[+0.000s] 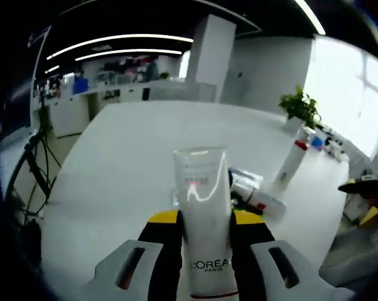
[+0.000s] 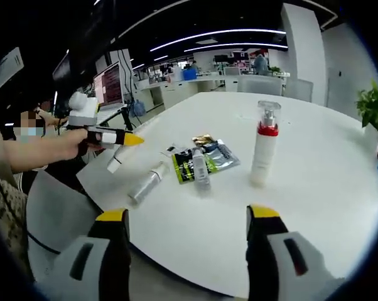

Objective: Arrange the skincare products in the storage area until every visible bottle or jar stands upright without overlapping.

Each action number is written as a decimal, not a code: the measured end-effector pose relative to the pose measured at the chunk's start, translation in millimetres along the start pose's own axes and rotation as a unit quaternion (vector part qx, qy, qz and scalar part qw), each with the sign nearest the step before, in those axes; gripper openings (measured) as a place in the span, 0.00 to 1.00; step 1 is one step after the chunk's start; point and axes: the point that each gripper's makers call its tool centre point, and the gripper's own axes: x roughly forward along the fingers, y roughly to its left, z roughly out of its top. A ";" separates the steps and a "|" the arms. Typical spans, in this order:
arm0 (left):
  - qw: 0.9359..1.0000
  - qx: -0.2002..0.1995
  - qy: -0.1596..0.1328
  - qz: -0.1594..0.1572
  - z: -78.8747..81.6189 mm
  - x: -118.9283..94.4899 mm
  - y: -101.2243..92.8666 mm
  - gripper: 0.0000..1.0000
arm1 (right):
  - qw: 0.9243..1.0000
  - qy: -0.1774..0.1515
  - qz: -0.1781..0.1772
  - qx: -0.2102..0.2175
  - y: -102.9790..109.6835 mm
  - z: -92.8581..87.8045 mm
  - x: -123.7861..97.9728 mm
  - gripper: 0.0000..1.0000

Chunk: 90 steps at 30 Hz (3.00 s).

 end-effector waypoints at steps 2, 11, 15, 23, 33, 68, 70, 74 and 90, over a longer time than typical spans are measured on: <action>1.000 0.003 -0.009 -0.003 5.2 -6.2 -3.6 0.25 | 1.000 -0.006 0.008 0.010 4.5 2.3 2.1 0.76; 0.999 0.014 -0.037 -0.008 19.7 -31.2 -15.2 0.26 | 0.998 -0.029 0.039 0.030 25.6 16.5 8.0 0.76; 0.999 0.024 -0.042 -0.013 19.4 -38.5 -23.7 0.26 | 0.996 -0.049 0.055 0.041 33.2 30.9 10.5 0.76; 0.997 0.041 -0.057 -0.028 22.3 -54.6 -49.1 0.26 | 0.990 -0.089 0.093 0.057 51.2 61.4 14.8 0.72; 0.994 0.045 -0.073 -0.064 25.5 -71.8 -80.9 0.26 | 0.981 -0.120 0.138 0.072 74.0 85.1 15.0 0.64; 0.979 0.155 -0.062 -0.113 11.3 -94.5 -151.3 0.26 | 0.956 -0.149 0.208 0.143 105.0 111.6 15.4 0.41; 0.978 0.162 -0.062 -0.116 10.0 -94.3 -155.8 0.26 | 0.955 -0.149 0.208 0.152 104.8 112.3 14.9 0.36; 0.977 0.162 -0.061 -0.124 6.7 -93.8 -160.6 0.26 | 0.953 -0.149 0.213 0.157 106.1 111.7 12.9 0.21; 0.975 0.155 -0.042 -0.153 -11.4 -84.8 -166.8 0.28 | 0.959 -0.121 0.201 0.160 105.6 97.9 13.3 0.09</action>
